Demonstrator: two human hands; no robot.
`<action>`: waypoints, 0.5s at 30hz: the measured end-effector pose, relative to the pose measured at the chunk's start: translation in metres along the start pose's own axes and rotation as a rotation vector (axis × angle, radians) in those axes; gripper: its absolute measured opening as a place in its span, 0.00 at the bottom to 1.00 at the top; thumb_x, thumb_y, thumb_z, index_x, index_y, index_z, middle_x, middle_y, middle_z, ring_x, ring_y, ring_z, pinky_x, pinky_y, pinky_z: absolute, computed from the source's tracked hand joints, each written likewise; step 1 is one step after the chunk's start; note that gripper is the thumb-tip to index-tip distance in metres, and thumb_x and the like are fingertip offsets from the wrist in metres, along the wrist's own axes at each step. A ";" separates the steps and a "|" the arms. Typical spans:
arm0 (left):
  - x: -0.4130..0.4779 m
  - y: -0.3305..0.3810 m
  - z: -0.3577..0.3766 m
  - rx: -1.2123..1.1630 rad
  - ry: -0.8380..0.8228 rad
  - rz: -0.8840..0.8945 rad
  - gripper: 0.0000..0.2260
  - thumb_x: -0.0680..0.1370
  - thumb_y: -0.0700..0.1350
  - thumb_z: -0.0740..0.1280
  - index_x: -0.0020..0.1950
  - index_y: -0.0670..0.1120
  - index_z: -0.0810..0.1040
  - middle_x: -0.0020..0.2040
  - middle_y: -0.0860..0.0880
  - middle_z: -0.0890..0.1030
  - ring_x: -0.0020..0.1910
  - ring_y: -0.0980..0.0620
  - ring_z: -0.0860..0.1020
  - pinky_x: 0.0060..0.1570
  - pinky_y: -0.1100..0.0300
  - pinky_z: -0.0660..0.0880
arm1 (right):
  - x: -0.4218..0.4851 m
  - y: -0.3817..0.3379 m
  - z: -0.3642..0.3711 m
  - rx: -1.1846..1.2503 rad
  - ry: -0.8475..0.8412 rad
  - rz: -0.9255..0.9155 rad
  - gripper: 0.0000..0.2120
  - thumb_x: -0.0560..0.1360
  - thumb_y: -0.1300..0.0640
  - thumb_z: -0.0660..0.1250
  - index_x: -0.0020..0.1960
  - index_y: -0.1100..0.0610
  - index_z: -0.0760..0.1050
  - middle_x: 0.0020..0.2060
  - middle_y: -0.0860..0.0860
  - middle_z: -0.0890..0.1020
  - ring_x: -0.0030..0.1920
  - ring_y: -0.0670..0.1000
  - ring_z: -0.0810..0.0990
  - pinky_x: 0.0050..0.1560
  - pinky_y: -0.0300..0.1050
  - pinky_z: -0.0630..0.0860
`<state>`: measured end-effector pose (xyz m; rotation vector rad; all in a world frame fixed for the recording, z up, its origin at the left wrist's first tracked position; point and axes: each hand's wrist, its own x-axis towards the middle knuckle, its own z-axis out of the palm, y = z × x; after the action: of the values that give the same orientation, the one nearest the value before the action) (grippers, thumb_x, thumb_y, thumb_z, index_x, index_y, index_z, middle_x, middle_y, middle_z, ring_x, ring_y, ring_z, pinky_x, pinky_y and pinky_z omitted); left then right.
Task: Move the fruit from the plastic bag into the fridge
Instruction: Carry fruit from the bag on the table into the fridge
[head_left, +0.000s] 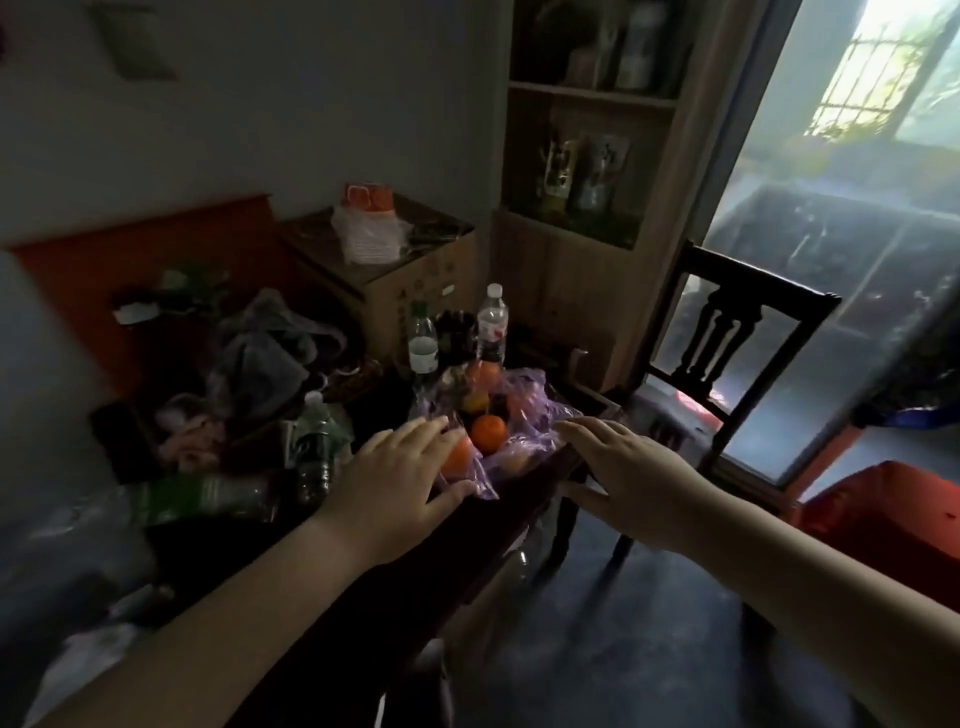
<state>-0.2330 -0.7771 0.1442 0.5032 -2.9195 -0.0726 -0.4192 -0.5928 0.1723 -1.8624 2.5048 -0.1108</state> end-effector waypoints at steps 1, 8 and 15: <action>0.008 0.006 0.003 -0.007 -0.004 -0.025 0.35 0.74 0.69 0.42 0.74 0.51 0.62 0.74 0.50 0.64 0.73 0.51 0.62 0.68 0.53 0.59 | 0.005 0.011 0.005 0.013 0.005 -0.009 0.32 0.77 0.42 0.58 0.76 0.52 0.54 0.74 0.48 0.61 0.73 0.50 0.61 0.68 0.44 0.64; 0.050 0.055 0.059 -0.122 -0.090 -0.197 0.36 0.71 0.66 0.36 0.77 0.53 0.52 0.77 0.52 0.57 0.75 0.54 0.53 0.71 0.58 0.50 | 0.026 0.079 0.050 0.109 -0.087 -0.034 0.32 0.77 0.42 0.59 0.76 0.52 0.54 0.74 0.47 0.62 0.72 0.49 0.62 0.69 0.44 0.65; 0.078 0.060 0.105 -0.153 -0.123 -0.331 0.38 0.70 0.65 0.35 0.77 0.51 0.52 0.77 0.53 0.56 0.75 0.55 0.52 0.71 0.59 0.50 | 0.063 0.123 0.086 0.138 -0.187 -0.067 0.31 0.78 0.44 0.58 0.76 0.54 0.53 0.74 0.49 0.61 0.73 0.50 0.60 0.70 0.44 0.63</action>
<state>-0.3441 -0.7449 0.0589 0.9809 -2.8834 -0.3791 -0.5504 -0.6215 0.0802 -1.8122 2.2532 -0.1020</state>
